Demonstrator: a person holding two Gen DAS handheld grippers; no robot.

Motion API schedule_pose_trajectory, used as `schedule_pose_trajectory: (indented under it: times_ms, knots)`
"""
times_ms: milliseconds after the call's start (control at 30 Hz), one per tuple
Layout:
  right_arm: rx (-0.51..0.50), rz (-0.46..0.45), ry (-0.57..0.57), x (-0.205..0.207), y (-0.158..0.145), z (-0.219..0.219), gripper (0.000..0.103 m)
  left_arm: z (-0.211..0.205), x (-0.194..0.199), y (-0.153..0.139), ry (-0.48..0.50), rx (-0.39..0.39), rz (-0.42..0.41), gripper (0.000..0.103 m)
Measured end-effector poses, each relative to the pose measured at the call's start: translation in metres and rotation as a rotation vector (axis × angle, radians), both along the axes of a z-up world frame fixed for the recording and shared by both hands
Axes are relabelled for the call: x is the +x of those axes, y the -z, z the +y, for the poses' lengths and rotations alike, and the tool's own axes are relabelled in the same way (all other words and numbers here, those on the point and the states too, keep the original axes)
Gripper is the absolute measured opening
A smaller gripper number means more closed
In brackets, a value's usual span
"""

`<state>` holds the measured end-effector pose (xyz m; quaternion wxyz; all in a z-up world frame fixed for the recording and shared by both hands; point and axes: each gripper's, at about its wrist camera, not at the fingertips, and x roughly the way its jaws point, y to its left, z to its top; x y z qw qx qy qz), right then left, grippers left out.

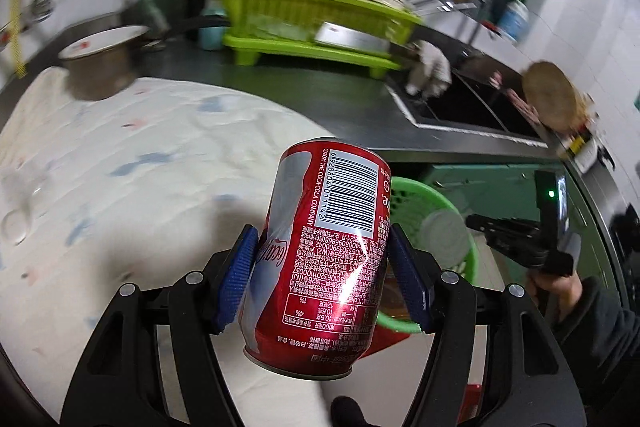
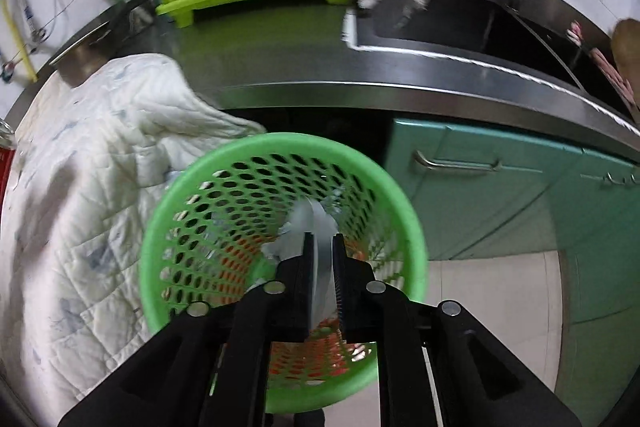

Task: Collect trash
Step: 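Open the right gripper to drop the lid while the left gripper drops the can into the basket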

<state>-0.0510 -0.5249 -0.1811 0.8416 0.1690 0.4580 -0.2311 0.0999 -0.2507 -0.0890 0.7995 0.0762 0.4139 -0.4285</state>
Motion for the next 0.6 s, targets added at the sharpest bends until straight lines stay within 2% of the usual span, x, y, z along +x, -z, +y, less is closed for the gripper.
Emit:
schedule_pose_trajectory:
  times_ms: [67, 267, 467, 600]
  knots:
    - [0.002, -0.008, 0.016, -0.006, 0.001, -0.007, 0.013, -0.018, -0.004, 0.004, 0.026, 0.003, 0.014, 0.065]
    - [0.017, -0.067, 0.045, -0.031, -0.011, -0.010, 0.029, -0.067, -0.017, 0.022, 0.091, 0.046, 0.047, 0.065]
    - [0.028, -0.135, 0.064, -0.057, -0.030, -0.006, 0.038, -0.116, -0.028, 0.055, 0.125, 0.120, 0.107, 0.065]
    - [0.030, -0.163, 0.056, -0.065, -0.040, 0.000, 0.038, -0.140, -0.029, 0.070, 0.116, 0.137, 0.163, 0.066]
